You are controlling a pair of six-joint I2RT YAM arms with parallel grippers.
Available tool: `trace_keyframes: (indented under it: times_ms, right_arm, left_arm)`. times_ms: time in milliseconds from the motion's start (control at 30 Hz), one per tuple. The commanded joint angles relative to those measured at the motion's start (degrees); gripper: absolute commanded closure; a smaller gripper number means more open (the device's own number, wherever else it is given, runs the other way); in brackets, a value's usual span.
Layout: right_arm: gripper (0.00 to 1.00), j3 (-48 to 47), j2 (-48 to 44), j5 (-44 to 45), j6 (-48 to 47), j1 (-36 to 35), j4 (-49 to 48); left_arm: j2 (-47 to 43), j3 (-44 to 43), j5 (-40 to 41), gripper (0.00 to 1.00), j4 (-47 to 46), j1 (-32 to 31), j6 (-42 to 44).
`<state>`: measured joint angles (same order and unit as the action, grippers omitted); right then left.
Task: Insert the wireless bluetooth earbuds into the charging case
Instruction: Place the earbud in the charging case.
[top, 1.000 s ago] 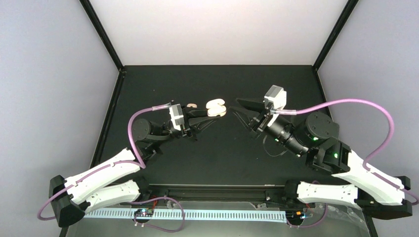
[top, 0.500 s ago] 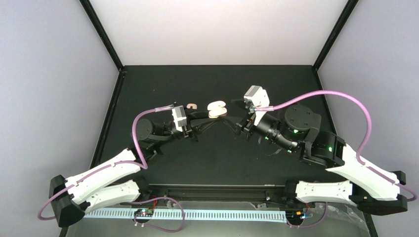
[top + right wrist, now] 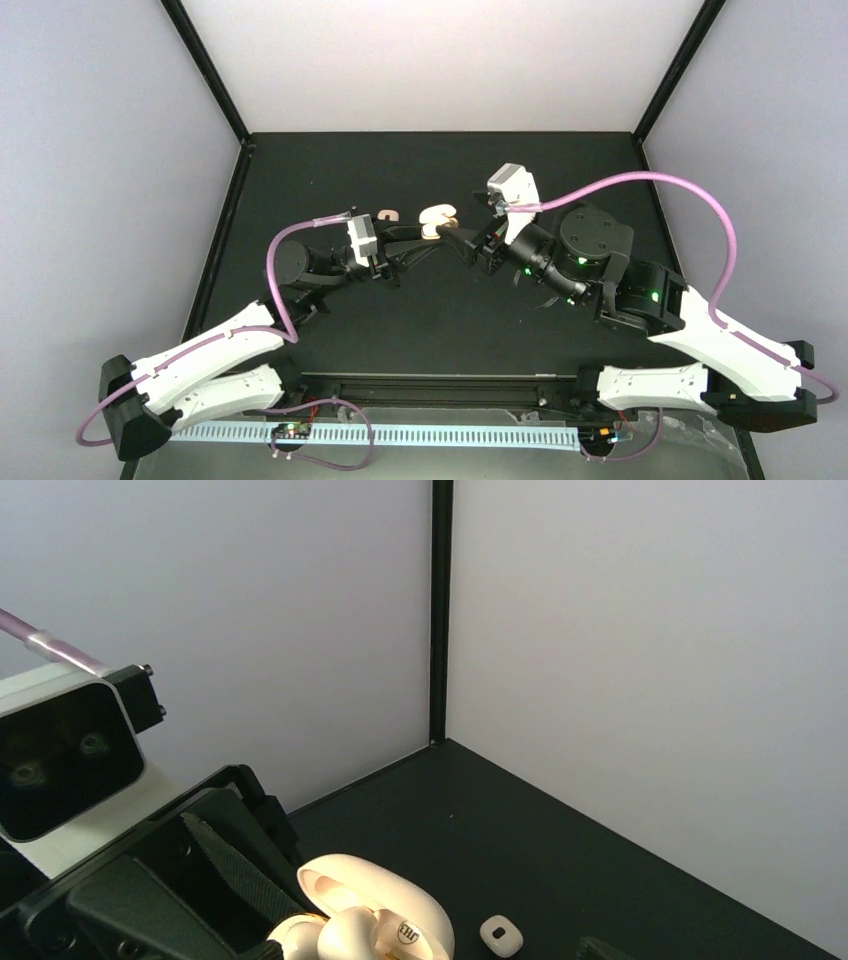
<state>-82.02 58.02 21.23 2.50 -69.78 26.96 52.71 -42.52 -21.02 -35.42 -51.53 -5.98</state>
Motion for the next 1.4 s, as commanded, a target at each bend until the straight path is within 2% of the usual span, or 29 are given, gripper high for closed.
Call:
trace_keyframes:
  times_ms: [0,767,1167,1367]
  right_arm:
    - [0.24,-1.9,0.8,2.2,1.4,-0.2,-0.1]
    - [0.24,-1.3,0.8,8.2,3.4,-0.3,1.7]
    - [0.24,-0.3,-3.3,1.5,3.9,-0.3,-1.4]
    - [0.24,-3.6,-0.5,7.7,3.3,-0.3,3.4]
  left_arm:
    - [-1.2,-0.2,-0.5,0.99,-0.2,-0.5,0.9]
    - [-2.4,0.0,-0.2,0.98,-0.8,-0.5,0.6]
    - [-2.5,0.3,0.2,0.98,-0.8,-0.5,0.5]
    - [-2.6,0.4,-0.3,0.98,-1.4,-0.5,0.1]
